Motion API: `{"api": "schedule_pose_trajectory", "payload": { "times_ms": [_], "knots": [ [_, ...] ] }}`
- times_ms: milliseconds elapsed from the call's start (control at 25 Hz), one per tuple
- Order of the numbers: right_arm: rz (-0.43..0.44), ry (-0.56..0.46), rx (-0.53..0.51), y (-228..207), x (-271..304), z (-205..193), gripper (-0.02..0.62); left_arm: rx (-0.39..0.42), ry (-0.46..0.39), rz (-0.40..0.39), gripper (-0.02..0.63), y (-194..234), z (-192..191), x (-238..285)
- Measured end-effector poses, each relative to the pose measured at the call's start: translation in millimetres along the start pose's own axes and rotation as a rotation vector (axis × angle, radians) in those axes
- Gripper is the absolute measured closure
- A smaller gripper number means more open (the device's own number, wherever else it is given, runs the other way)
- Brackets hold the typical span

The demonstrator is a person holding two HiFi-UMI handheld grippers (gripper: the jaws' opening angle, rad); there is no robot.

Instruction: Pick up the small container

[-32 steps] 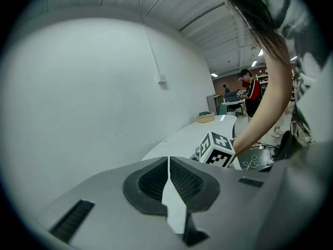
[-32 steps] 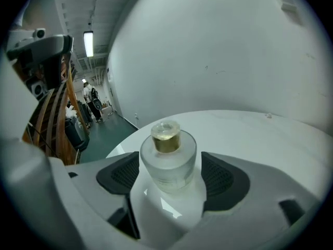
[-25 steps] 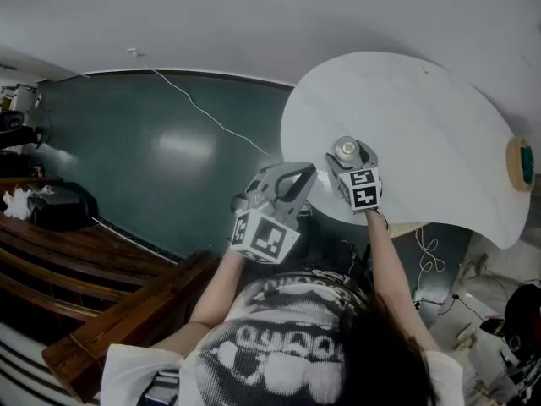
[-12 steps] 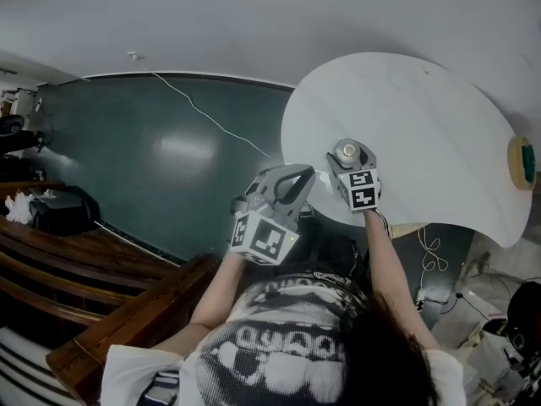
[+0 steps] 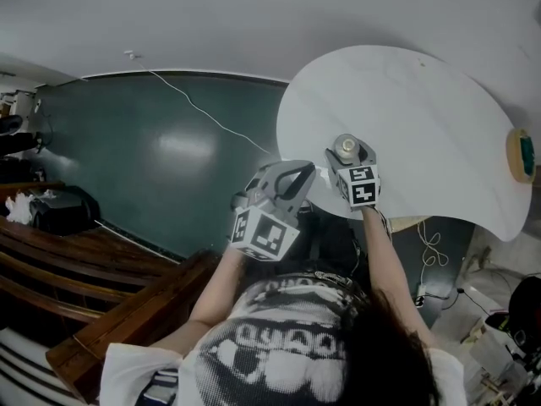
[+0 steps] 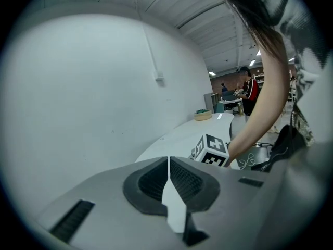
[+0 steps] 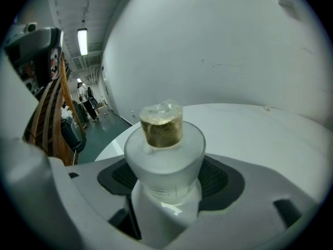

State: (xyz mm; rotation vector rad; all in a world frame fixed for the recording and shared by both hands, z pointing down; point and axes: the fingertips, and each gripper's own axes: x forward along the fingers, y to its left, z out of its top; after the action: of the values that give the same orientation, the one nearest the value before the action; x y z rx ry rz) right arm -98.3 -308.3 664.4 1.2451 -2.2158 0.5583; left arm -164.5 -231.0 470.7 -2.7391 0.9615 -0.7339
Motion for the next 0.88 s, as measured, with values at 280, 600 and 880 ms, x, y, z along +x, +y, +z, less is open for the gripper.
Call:
{"api": "schedule_pose_trajectory", "payload": {
  "times_ms": [280, 600, 880],
  "knots": [
    [0.028, -0.071, -0.012, -4.1, -31.0, 18.6, 0.262, -0.016, 0.007, 0.02, 0.595, -11.3, 6.7, 3.7],
    [0.034, -0.12, -0.03, -24.4, -83.3, 34.0, 0.261, -0.011, -0.01, 0.013, 0.595, -28.2, 30.2, 23.9],
    [0.019, -0.166, -0.031, -45.9, -135.1, 43.4, 0.261, 0.002, -0.026, -0.003, 0.595, -46.3, 53.1, 41.4]
  ]
}}
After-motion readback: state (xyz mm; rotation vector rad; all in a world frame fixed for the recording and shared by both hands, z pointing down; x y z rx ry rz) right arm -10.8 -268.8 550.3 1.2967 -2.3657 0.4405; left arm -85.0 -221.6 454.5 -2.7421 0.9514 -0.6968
